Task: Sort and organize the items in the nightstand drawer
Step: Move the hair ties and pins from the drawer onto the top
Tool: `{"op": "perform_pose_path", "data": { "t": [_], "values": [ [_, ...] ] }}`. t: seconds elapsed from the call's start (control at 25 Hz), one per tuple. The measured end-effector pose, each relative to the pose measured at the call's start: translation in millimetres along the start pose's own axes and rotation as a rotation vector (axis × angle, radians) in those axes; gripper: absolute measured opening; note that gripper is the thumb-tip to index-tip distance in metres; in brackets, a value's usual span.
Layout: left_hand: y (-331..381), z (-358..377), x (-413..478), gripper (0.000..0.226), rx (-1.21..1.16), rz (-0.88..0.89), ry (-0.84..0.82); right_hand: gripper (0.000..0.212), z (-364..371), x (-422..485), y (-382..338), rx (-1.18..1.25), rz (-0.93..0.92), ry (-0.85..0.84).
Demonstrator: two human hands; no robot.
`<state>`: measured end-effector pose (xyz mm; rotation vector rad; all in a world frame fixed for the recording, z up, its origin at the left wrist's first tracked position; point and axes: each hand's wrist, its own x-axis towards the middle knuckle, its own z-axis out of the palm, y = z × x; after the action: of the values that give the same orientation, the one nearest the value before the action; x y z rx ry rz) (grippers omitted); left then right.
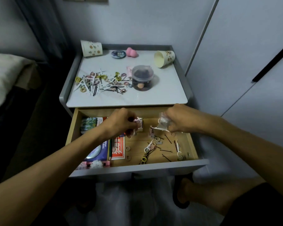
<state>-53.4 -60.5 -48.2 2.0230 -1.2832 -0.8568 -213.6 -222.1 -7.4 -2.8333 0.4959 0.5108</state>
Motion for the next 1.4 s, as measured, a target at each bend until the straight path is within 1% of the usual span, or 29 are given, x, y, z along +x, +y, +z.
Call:
{"op": "perform_pose_path", "data": {
  "t": [0.12, 0.24, 0.32, 0.44, 0.48, 0.56, 0.68, 0.72, 0.8, 0.92, 0.96, 1.04, 1.16, 1.32, 1.4],
  "values": [
    [11.6, -13.3, -7.3, 0.013, -0.043, -0.014, 0.116, 0.020, -21.3, 0.2, -9.5, -0.024, -0.017, 0.064],
    [19.4, -23.2, -15.2, 0.013, -0.023, -0.005, 0.171, 0.017, -37.6, 1.2, -20.6, 0.005, -0.041, 0.112],
    [18.6, -30.9, -17.8, 0.004, -0.106, 0.005, 0.175, 0.015, -46.9, 4.3, -28.9, 0.047, -0.057, 0.130],
    [13.8, -45.8, -19.4, 0.021, -0.345, -0.021, 0.117, 0.012, -62.6, 12.8, -43.0, 0.154, -0.092, 0.128],
    [12.4, -51.3, -19.8, 0.018, -0.391, -0.028, 0.101, 0.010, -67.7, 16.3, -47.0, 0.172, -0.099, 0.127],
    [11.5, -63.9, -20.4, 0.009, -0.422, -0.028, 0.100, 0.011, -79.3, 27.0, -55.1, 0.168, -0.109, 0.144],
    [7.0, -84.8, -15.0, 0.007, -0.468, -0.043, 0.170, 0.010, -96.6, 53.7, -64.3, 0.172, -0.120, 0.182],
    [5.2, -93.0, -11.3, 0.005, -0.478, -0.047, 0.205, 0.010, -102.4, 64.1, -66.8, 0.170, -0.118, 0.191],
    [-2.0, -112.4, -1.4, 0.004, -0.487, -0.061, 0.290, 0.020, -113.6, 85.2, -73.3, 0.154, -0.118, 0.212],
    [-19.2, -135.2, 14.5, 0.013, -0.499, -0.117, 0.390, 0.029, -119.8, 112.6, -76.6, 0.171, -0.101, 0.225],
    [-25.6, -139.8, 20.3, 0.015, -0.490, -0.141, 0.413, 0.028, -118.4, 121.1, -75.7, 0.164, -0.083, 0.217],
    [-35.4, -144.3, 30.7, 0.016, -0.447, -0.178, 0.437, 0.020, -111.0, 136.1, -72.4, 0.108, -0.042, 0.196],
    [-48.3, -147.8, 47.9, 0.016, -0.419, -0.215, 0.469, 0.019, -99.0, 148.9, -64.7, 0.091, 0.000, 0.204],
    [-53.6, -144.6, 64.6, 0.010, -0.485, -0.260, 0.533, 0.019, -86.9, 152.3, -51.4, 0.205, 0.061, 0.228],
    [-56.1, -142.5, 70.3, 0.010, -0.465, -0.262, 0.573, 0.023, -86.0, 148.0, -42.4, 0.294, 0.104, 0.242]
  ]
}}
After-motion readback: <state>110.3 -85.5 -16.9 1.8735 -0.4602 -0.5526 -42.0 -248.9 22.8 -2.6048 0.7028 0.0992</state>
